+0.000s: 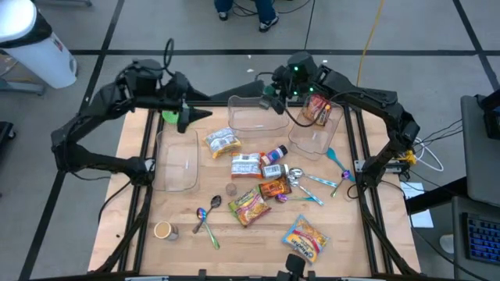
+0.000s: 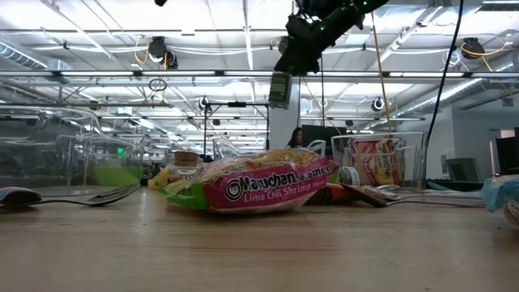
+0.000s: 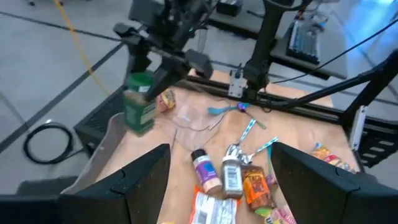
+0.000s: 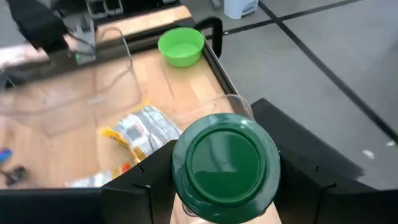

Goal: Pick & Place Food Item
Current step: Put the green spice bottle into the middle transparent bin

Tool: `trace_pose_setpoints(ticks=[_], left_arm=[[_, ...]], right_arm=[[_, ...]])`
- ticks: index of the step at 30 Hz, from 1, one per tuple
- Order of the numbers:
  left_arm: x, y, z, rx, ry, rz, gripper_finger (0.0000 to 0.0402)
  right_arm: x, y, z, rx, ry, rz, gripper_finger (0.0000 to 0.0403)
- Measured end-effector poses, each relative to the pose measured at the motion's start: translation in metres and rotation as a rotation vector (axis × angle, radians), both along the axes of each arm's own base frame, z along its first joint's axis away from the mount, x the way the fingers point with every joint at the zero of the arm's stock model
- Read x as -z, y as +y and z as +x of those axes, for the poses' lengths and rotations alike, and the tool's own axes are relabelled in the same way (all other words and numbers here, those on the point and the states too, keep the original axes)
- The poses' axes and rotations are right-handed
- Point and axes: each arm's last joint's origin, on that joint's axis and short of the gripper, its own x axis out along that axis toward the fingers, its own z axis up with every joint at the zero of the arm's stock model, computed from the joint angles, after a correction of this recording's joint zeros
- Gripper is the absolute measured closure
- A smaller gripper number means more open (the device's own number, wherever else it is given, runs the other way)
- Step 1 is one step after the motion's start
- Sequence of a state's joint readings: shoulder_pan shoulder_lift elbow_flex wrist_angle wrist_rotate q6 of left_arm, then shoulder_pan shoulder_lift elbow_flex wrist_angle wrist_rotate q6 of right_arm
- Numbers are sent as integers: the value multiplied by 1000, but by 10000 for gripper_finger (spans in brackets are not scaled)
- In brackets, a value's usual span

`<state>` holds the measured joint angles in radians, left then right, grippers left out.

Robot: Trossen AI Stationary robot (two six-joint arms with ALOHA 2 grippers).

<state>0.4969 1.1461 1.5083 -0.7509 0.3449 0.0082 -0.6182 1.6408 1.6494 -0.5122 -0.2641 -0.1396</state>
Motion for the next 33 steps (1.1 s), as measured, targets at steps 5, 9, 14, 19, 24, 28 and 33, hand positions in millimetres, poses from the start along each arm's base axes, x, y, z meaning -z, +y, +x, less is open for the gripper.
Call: trace_pose_setpoints(ticks=[5, 9, 14, 19, 24, 28, 33], left_arm=[[12, 7, 13, 11, -38, -14, 119], [15, 10, 20, 7, -48, -20, 119], [20, 16, 30, 4, -49, -32, 119], [24, 20, 36, -6, -36, -57, 119], [28, 24, 40, -7, -23, -70, 119], [28, 24, 39, -9, -24, -70, 119], [28, 25, 39, -10, -24, -70, 119]], right_arm=[[17, -13, 1, -5, 74, 5, 207], [26, -25, -1, 0, 106, -10, 207], [43, -38, 0, -13, 168, -14, 207], [61, -46, 4, -32, 221, -7, 207], [75, -52, 10, -56, 254, -16, 207], [86, -59, 13, -61, 265, -19, 207], [97, -68, 14, -50, 277, -16, 207]])
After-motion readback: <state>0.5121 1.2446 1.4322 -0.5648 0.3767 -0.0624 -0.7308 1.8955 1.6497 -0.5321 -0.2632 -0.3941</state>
